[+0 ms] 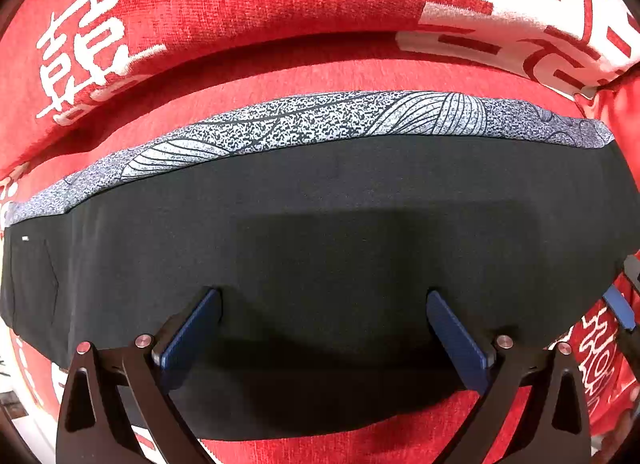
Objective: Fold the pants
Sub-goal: 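Fold the held pants end over toward the left gripper with the right gripper, then release the pants end and press the folded pants flat with both grippers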
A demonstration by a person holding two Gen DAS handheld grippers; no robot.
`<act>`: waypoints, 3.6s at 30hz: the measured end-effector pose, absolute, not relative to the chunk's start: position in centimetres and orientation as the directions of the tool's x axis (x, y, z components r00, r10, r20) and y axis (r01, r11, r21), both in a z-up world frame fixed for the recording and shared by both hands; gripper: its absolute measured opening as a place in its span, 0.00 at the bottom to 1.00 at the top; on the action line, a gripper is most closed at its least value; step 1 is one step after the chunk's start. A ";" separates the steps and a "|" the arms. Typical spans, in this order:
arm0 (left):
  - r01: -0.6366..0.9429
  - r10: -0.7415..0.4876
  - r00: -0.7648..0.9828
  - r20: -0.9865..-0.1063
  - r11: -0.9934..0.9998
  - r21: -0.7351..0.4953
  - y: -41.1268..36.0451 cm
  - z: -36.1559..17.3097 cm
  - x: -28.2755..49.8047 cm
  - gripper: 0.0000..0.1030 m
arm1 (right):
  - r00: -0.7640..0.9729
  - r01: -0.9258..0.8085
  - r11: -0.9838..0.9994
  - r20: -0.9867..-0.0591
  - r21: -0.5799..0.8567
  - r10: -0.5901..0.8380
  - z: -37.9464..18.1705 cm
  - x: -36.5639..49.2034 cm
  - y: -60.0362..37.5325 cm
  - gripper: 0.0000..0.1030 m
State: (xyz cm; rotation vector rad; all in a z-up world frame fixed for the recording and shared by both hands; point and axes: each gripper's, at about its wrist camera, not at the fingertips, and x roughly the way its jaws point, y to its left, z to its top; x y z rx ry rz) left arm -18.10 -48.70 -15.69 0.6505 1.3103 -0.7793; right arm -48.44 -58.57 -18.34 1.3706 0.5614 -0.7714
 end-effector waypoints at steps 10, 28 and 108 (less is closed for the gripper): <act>0.803 -0.139 0.097 -0.986 0.595 -0.005 -48.5 -15.4 -18.9 1.00 | 0.669 0.730 0.022 -0.708 0.683 -0.227 -19.4 -47.4 -60.6 0.58; 0.868 -0.254 0.146 -0.956 0.496 0.000 -53.4 -14.9 -23.8 0.74 | 0.686 0.727 0.246 -0.694 0.641 -0.221 -12.2 -43.2 -60.1 0.14; 0.782 -0.163 -0.018 -0.987 0.613 -0.115 -32.9 -12.6 -7.1 0.52 | 0.575 0.745 0.176 -0.753 0.643 0.320 -20.1 -23.1 -41.7 0.12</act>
